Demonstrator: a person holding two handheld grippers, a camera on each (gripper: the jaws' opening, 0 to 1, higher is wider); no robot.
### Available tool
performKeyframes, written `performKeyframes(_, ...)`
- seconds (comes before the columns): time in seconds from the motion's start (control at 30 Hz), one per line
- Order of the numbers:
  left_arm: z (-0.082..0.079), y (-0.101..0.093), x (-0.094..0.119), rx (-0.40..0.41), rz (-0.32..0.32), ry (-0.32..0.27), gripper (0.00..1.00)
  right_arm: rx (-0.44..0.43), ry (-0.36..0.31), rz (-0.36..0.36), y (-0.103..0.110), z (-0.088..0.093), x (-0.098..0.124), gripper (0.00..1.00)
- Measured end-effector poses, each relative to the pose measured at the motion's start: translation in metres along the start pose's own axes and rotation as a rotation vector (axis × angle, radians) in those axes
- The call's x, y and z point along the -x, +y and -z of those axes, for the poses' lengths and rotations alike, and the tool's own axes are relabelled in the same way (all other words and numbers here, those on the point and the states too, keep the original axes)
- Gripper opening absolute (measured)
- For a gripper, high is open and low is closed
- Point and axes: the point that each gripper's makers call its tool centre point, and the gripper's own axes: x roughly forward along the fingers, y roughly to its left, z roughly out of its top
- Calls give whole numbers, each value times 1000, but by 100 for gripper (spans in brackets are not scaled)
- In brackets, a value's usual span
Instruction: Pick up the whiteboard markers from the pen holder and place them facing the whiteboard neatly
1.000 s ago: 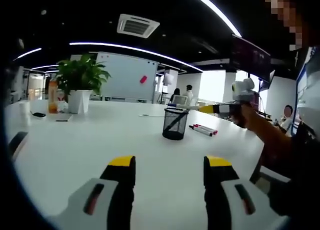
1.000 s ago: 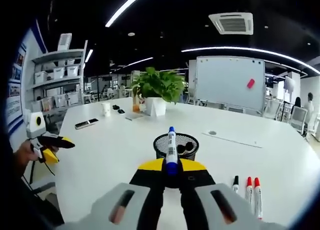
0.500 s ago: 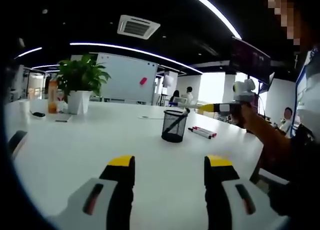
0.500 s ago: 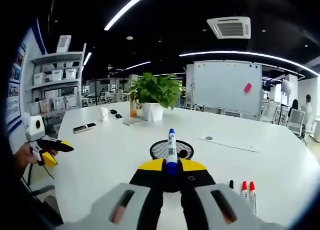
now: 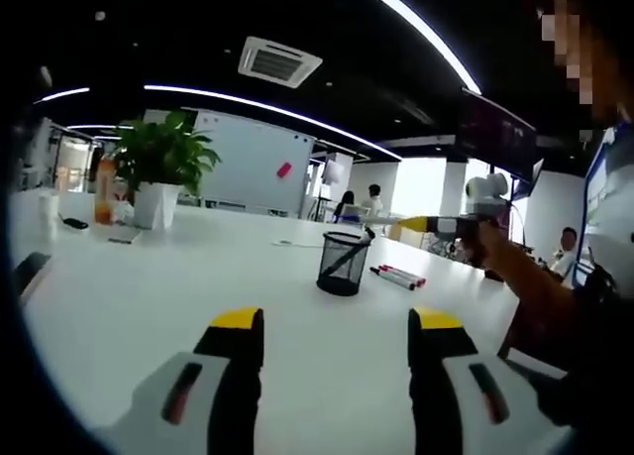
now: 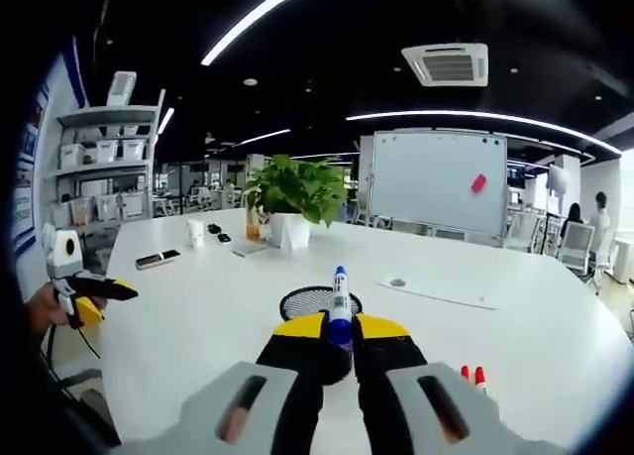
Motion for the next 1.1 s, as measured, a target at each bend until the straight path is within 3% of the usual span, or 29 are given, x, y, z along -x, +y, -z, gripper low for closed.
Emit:
performKeyframes(0.47,-2,-5,-6,17,20,-4,61,-9,-8,57,-19,7,15,13)
performKeyframes(1.1,0,-9,-9,-16,29,20,61,-26,-29,179,-75,10,56,13)
